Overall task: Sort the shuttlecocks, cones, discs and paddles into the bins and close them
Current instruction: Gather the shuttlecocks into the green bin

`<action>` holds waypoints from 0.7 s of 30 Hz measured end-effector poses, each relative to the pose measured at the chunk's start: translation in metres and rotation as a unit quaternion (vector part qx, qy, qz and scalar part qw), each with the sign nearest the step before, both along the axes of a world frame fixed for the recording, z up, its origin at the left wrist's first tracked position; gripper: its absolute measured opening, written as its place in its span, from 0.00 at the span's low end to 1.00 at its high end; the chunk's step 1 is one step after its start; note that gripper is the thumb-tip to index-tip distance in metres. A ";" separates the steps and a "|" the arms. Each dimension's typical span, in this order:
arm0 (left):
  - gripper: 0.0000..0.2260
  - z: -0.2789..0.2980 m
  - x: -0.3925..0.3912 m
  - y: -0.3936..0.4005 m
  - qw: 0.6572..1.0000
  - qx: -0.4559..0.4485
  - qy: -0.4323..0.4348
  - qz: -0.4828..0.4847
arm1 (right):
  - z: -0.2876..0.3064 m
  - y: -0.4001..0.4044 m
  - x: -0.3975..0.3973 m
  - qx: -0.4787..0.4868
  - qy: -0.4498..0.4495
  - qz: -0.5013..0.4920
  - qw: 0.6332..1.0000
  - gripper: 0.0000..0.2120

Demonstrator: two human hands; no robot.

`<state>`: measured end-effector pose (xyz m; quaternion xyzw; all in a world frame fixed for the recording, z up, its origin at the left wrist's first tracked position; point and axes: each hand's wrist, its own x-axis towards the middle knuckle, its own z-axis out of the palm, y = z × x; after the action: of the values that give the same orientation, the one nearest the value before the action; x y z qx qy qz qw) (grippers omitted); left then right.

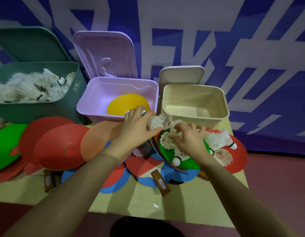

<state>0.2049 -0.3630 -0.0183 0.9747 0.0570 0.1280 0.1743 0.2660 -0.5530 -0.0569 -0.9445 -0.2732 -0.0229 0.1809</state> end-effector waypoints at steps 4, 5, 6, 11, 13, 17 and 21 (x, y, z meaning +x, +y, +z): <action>0.34 -0.005 -0.001 0.004 1.000 -0.006 0.011 -0.006 | -0.008 0.002 -0.003 0.053 -0.013 -0.039 0.998 0.05; 0.33 -0.006 -0.001 0.004 1.000 -0.011 0.008 -0.006 | -0.008 0.001 -0.004 0.074 -0.024 -0.043 0.996 0.05; 0.33 -0.007 -0.001 0.004 1.000 -0.015 0.001 -0.004 | -0.005 0.001 -0.005 0.092 -0.042 -0.043 0.994 0.05; 0.25 0.010 -0.003 0.013 0.994 -0.021 -0.099 0.037 | 0.031 0.018 -0.008 0.186 -0.150 0.005 0.971 0.05; 0.22 0.023 -0.004 0.025 0.988 -0.031 -0.144 0.053 | 0.051 0.036 -0.007 0.226 -0.172 0.028 0.958 0.04; 0.21 0.051 -0.010 0.067 0.976 -0.043 -0.197 0.087 | 0.084 0.084 -0.006 0.271 -0.200 0.057 0.940 0.03; 0.22 0.073 -0.021 0.130 0.965 -0.038 -0.231 0.122 | 0.104 0.154 -0.005 0.277 -0.244 0.095 0.924 0.03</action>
<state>0.1840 -0.2330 0.0548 0.8971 0.1383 0.3674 0.2028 0.2615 -0.3995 0.0475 -0.7914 -0.3803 -0.3101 0.3645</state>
